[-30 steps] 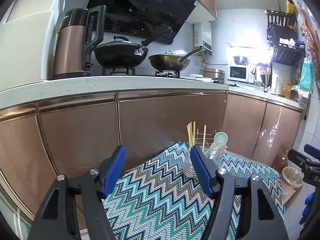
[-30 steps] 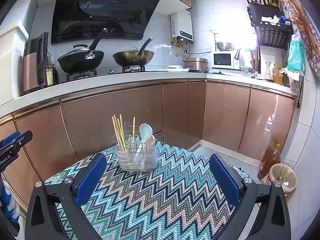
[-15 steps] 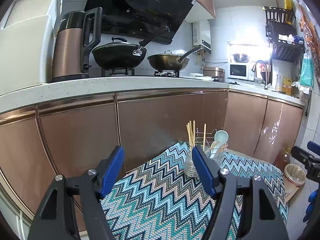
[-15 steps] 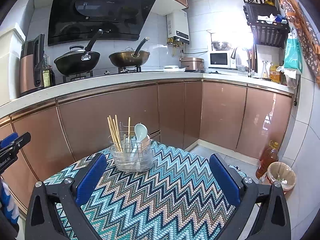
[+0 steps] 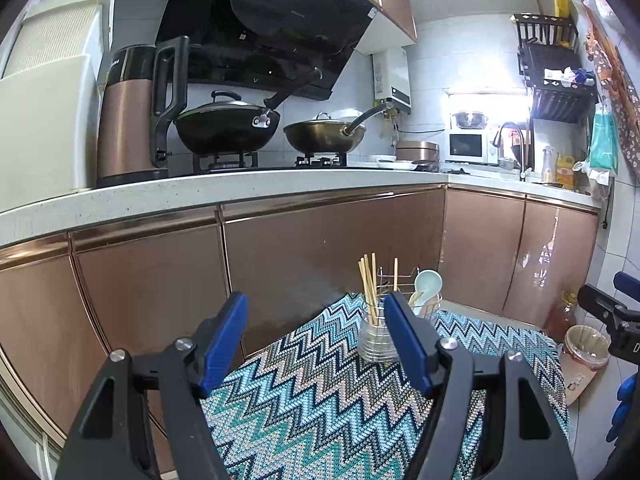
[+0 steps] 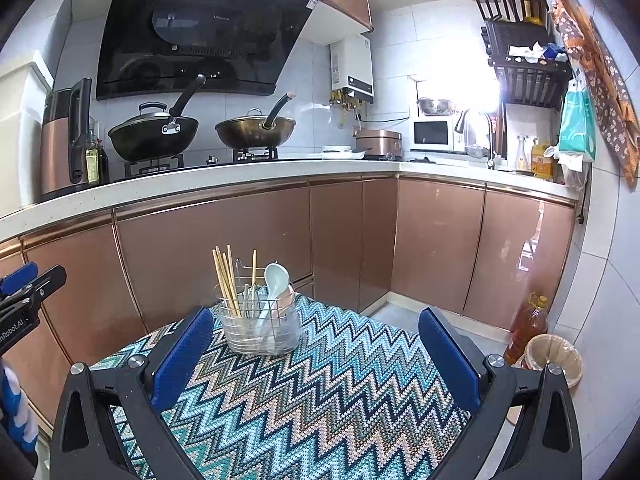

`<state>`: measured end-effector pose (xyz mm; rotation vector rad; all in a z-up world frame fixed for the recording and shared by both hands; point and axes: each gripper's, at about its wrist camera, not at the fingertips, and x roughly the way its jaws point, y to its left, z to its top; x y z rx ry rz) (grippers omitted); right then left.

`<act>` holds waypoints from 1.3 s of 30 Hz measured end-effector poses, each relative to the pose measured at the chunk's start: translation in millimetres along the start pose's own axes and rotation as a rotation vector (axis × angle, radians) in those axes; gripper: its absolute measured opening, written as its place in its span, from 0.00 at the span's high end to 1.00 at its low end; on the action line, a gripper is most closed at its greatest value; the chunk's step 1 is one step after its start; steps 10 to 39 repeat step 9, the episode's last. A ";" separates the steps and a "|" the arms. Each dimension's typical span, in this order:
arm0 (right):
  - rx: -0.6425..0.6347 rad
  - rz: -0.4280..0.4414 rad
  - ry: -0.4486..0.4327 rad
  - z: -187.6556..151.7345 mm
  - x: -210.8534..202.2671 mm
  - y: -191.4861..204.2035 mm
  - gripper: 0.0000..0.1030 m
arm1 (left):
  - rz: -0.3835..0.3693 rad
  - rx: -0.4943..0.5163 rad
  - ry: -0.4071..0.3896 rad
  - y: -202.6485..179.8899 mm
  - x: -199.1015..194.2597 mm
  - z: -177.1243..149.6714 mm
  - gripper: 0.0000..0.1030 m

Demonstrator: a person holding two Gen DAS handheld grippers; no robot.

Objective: Organize utensils

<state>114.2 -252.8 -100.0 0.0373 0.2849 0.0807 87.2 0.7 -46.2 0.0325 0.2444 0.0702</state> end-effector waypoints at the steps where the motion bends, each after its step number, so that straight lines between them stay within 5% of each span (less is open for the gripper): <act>1: -0.001 -0.001 -0.004 0.9 -1.6 0.2 0.00 | -0.002 0.001 -0.003 -0.2 -0.7 1.4 0.33; 39: -0.007 -0.004 -0.025 4.9 -12.6 1.3 0.00 | -0.015 0.000 -0.023 -1.3 -10.5 6.7 0.33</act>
